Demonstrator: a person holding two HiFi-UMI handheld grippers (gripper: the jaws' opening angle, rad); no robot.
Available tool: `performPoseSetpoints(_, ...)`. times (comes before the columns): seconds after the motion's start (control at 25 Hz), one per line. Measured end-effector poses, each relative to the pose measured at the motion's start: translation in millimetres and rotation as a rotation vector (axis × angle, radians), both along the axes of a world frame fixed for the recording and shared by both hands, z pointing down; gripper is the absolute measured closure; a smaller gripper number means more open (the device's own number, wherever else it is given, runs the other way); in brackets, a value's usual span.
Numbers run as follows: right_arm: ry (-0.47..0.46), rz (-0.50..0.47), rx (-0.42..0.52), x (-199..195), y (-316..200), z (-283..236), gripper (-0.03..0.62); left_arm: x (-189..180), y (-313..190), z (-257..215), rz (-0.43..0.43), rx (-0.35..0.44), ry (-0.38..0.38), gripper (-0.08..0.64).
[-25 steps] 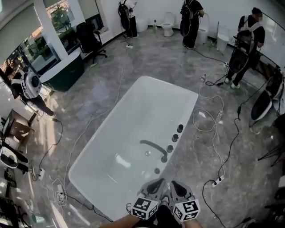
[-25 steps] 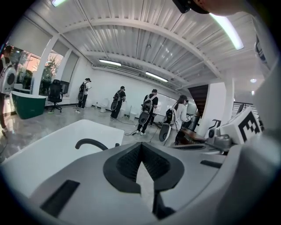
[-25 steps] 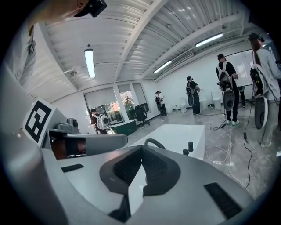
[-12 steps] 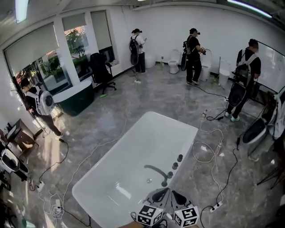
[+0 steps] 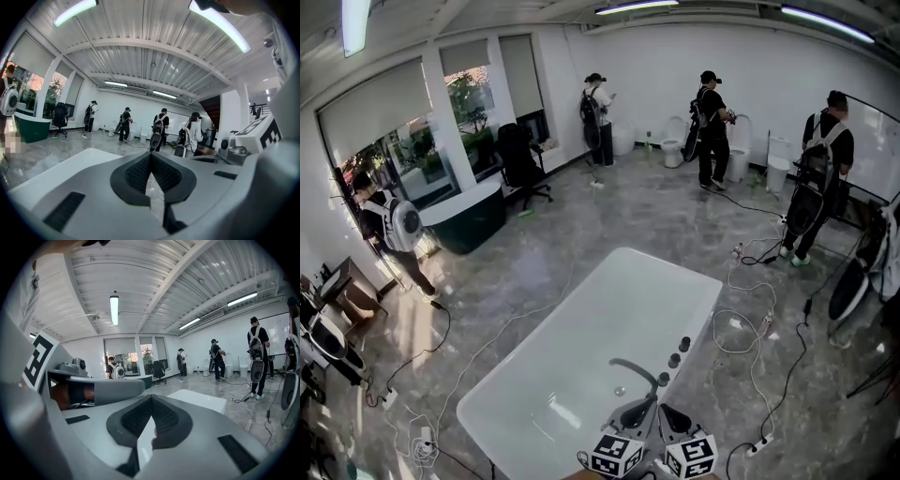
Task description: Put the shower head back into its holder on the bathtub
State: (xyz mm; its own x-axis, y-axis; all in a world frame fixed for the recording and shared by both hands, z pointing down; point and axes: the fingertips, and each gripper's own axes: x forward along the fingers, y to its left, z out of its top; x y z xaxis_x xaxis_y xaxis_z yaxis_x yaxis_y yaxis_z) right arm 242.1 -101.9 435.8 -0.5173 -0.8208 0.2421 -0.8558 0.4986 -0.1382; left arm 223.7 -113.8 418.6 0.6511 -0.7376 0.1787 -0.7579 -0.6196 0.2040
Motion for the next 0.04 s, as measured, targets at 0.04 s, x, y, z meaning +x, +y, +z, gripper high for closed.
performPoseSetpoints(0.04, -0.001, -0.001, 0.0, 0.4, -1.2, 0.9, 0.578, 1.1, -1.2, 0.1, 0.001, 0.002, -0.001, 0.555)
